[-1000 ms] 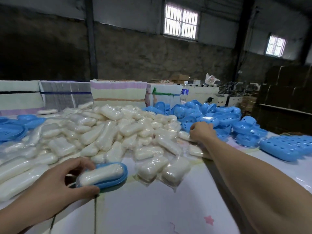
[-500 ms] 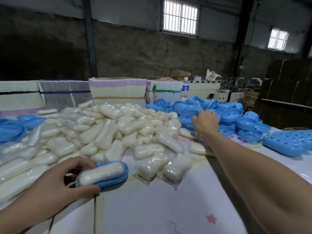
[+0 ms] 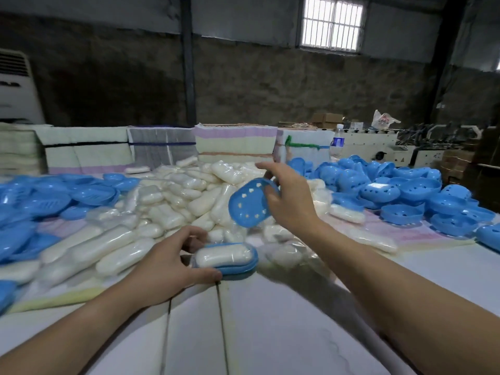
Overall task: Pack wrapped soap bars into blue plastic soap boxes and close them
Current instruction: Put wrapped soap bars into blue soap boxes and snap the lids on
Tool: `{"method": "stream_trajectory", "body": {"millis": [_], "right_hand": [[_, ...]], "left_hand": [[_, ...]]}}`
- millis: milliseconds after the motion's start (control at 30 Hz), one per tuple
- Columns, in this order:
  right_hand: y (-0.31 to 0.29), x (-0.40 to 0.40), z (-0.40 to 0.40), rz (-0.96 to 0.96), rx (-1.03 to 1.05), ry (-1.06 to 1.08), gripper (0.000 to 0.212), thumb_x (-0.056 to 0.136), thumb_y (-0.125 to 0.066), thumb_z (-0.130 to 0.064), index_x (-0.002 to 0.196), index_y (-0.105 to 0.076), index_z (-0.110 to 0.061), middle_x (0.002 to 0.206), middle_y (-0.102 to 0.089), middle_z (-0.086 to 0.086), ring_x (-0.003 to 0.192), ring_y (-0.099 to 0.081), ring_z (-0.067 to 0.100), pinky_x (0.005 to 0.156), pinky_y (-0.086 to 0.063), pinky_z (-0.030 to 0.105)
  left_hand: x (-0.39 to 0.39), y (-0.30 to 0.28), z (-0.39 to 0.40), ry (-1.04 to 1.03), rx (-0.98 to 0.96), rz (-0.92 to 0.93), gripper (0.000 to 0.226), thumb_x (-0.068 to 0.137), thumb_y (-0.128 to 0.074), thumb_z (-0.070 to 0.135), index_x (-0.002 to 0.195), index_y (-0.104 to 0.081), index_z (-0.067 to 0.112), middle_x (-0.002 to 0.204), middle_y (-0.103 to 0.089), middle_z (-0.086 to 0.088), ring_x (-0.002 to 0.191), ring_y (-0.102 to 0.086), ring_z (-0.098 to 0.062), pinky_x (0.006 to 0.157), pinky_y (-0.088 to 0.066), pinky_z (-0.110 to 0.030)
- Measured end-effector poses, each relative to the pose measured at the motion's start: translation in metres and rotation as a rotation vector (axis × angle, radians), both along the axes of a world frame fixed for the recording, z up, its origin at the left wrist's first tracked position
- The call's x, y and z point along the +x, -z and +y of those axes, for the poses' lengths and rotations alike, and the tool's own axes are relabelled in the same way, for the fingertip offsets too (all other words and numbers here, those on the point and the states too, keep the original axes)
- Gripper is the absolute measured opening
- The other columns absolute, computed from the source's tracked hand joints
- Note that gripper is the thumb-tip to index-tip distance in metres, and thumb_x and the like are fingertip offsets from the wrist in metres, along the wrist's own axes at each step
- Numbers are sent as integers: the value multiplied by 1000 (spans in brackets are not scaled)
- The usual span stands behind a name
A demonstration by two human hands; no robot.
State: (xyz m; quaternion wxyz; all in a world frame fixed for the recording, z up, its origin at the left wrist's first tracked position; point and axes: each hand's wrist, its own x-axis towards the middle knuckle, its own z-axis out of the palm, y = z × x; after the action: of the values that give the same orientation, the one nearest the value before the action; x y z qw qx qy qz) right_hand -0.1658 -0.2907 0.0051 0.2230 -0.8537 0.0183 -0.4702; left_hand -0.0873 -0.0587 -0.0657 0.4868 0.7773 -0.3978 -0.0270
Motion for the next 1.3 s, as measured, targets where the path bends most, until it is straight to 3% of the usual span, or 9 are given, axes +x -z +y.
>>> {"method": "stream_trajectory", "body": {"millis": [100, 233, 367, 467, 567, 700, 967, 1167, 1300], "right_hand": [[18, -6, 34, 65, -180, -127, 40, 84, -49, -7, 120, -65, -13, 107, -58, 5, 97, -53, 17, 81, -47, 34], [26, -15, 35, 326, -309, -288, 38, 80, -59, -5, 116, -61, -17, 111, -53, 0, 103, -46, 12, 86, -44, 36], [24, -16, 22, 634, -334, -365, 55, 80, -62, -46, 132, -50, -32, 118, -50, -8, 110, -38, 11, 90, -33, 23], [25, -19, 20, 722, -327, -382, 73, 71, -66, -61, 137, -37, -49, 124, -39, -22, 121, -28, 5, 96, -26, 16], [26, -19, 25, 744, -361, -355, 67, 81, -61, -61, 141, -36, -49, 128, -41, -19, 118, -30, 7, 99, -27, 25], [22, -22, 28, 722, -364, -331, 58, 87, -65, -52, 140, -42, -47, 126, -50, -10, 111, -34, 10, 88, -25, 10], [19, -23, 26, 771, -269, -332, 59, 72, -59, -65, 129, -46, -55, 119, -53, -12, 108, -36, 5, 82, -28, 11], [19, -22, 22, 733, -166, -357, 46, 71, -67, -61, 110, -45, -70, 120, -51, -16, 107, -39, -6, 82, -31, 12], [24, -22, 21, 762, -151, -347, 49, 67, -68, -67, 107, -41, -76, 115, -52, -23, 104, -42, -11, 75, -32, 11]], "left_hand": [[3, 0, 3, -18, 8, 21, 84, 35, -88, 56, 112, -60, 38, 99, -71, 5, 80, -68, -4, 70, -53, -15], [8, -2, 4, -14, 48, 14, 77, 42, -88, 54, 112, -61, 41, 102, -71, 15, 90, -67, -4, 76, -55, -22], [7, -3, 4, 7, 39, 6, 69, 54, -95, 32, 115, -63, 36, 105, -69, 25, 93, -67, -1, 71, -51, -11], [5, -4, 4, -15, 48, -13, 64, 61, -96, 22, 114, -63, 35, 103, -71, 22, 92, -66, 3, 71, -50, -10], [3, -7, 6, -28, 77, -15, 64, 62, -96, 25, 115, -63, 36, 106, -72, 15, 94, -66, 1, 79, -56, -20], [2, -10, 8, -12, 96, -24, 63, 63, -95, 23, 116, -63, 36, 108, -70, 15, 95, -64, 4, 72, -49, -10], [8, -14, 8, 30, 149, 2, 60, 69, -93, 20, 119, -61, 29, 109, -69, 8, 97, -63, -3, 81, -53, -20], [10, -15, 9, 89, 137, 22, 57, 74, -89, 15, 121, -59, 28, 112, -68, 8, 101, -63, -4, 83, -52, -25], [11, -13, 11, 89, 144, 17, 67, 75, -89, 16, 132, -54, 27, 118, -65, 12, 106, -60, 6, 87, -52, -22]]}}
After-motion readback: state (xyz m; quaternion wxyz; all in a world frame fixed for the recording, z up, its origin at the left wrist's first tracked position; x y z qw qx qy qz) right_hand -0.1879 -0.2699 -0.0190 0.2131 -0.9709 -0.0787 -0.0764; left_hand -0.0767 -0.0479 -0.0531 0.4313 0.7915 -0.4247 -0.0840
